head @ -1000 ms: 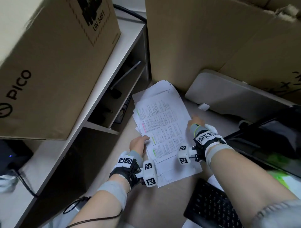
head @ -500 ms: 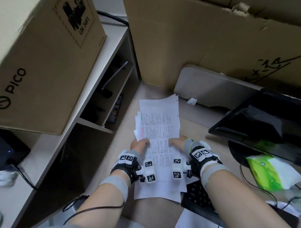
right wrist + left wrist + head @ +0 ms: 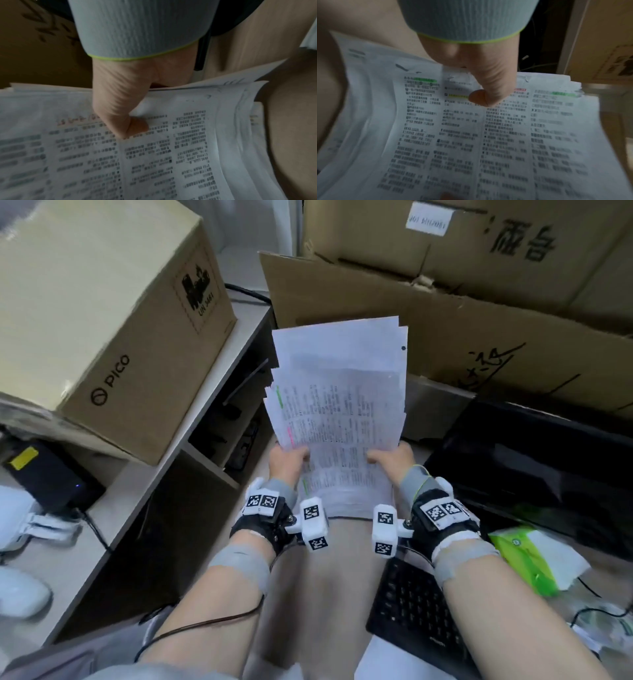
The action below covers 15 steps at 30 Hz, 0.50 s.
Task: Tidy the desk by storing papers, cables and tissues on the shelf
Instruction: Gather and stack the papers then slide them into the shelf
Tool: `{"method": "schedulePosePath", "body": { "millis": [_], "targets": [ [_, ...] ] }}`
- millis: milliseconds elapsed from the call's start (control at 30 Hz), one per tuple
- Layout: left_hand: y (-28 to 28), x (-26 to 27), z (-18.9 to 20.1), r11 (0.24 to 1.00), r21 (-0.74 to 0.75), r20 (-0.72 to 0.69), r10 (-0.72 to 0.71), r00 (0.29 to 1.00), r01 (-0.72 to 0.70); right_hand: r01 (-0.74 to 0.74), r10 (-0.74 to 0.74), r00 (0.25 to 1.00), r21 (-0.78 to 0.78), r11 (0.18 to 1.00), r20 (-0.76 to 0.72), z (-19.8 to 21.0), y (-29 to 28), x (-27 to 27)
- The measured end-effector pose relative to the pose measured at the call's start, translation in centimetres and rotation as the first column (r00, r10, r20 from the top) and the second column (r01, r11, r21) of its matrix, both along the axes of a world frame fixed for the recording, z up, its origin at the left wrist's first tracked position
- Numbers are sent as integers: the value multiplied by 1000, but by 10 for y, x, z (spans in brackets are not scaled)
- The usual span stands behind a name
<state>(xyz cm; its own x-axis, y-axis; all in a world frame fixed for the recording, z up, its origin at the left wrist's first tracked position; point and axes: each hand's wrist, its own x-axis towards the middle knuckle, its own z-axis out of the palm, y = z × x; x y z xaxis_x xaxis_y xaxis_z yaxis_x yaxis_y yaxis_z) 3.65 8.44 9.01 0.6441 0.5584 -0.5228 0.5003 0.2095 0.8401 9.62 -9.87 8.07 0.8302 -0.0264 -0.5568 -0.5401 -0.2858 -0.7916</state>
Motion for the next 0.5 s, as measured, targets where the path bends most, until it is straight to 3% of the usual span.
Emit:
{"method": "schedulePosePath", "body": {
  "millis": [133, 333, 400, 500],
  "targets": [
    [2, -5, 13, 999, -12, 88, -51, 995, 52, -58, 43, 991, 123, 991, 123, 23, -14, -2],
    [-8, -27, 17, 983, 6, 35, -182, 983, 182, -78, 78, 997, 49, 996, 16, 2, -33, -24],
    [-10, -28, 17, 985, 51, 3, -164, 986, 163, -64, 64, 998, 56, 996, 4, 2, -33, -30],
    [-11, -20, 27, 994, 90, 86, -69, 994, 62, -10, 3, 997, 96, 995, 72, 11, -29, -23]
  ]
}}
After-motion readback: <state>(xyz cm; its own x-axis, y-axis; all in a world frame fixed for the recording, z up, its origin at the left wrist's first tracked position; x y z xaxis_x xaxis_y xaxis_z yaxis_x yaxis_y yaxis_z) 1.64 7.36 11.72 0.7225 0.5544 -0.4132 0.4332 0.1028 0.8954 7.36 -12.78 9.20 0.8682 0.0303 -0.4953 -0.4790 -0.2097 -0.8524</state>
